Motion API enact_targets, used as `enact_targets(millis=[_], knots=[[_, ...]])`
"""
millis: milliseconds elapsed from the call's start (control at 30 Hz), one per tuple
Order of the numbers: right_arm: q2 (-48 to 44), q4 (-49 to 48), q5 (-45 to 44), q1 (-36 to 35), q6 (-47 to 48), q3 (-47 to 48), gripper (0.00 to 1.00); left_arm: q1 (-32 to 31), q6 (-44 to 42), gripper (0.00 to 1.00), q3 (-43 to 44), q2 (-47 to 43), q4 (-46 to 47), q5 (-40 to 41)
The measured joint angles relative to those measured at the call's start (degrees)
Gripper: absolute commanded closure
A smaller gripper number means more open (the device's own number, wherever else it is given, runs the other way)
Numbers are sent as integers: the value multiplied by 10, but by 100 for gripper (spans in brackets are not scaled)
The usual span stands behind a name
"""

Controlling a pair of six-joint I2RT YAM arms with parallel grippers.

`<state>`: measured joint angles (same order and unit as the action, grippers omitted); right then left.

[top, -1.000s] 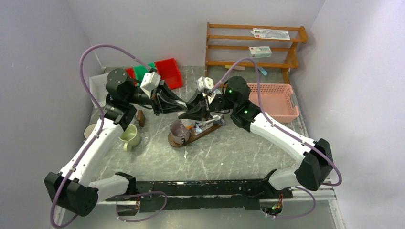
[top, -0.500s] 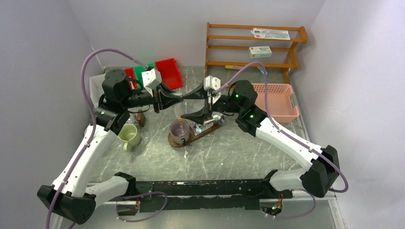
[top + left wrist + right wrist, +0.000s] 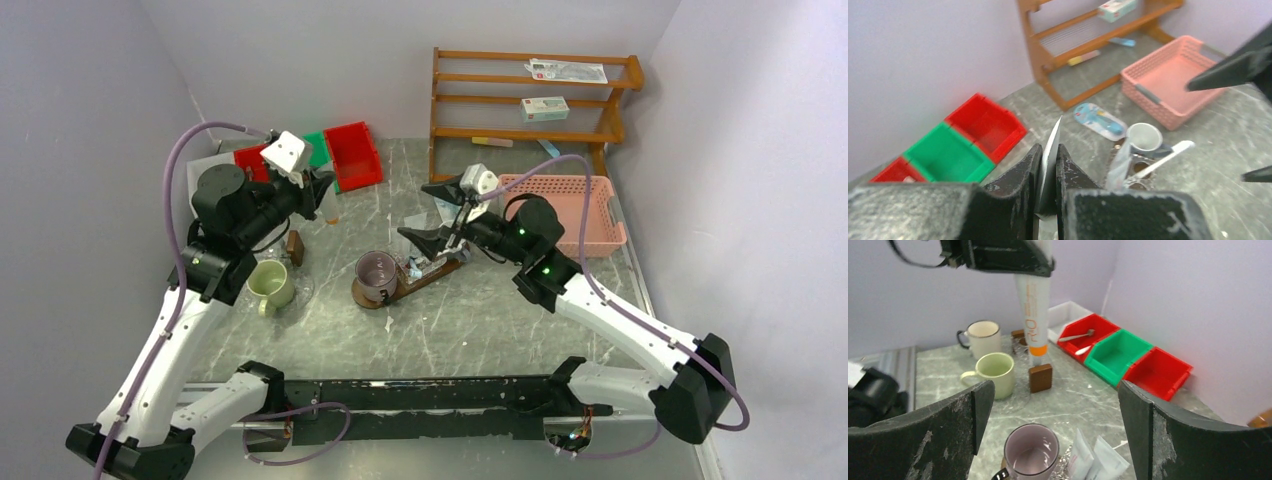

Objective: Prepare toiletry sets of a toothbrush and toothpaste on the tray
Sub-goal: Place the toothpaste in the toothpaste holder.

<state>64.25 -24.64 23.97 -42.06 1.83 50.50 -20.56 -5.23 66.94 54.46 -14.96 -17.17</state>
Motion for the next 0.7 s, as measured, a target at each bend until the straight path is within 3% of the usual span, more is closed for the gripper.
enact_targets(millis=[367, 700], knots=[[-81, -63, -149, 1, -41, -102, 0, 65, 9, 95, -91, -9, 52, 185], [-151, -101, -238, 1, -59, -156, 0, 220, 62, 95, -137, -8, 139, 214]])
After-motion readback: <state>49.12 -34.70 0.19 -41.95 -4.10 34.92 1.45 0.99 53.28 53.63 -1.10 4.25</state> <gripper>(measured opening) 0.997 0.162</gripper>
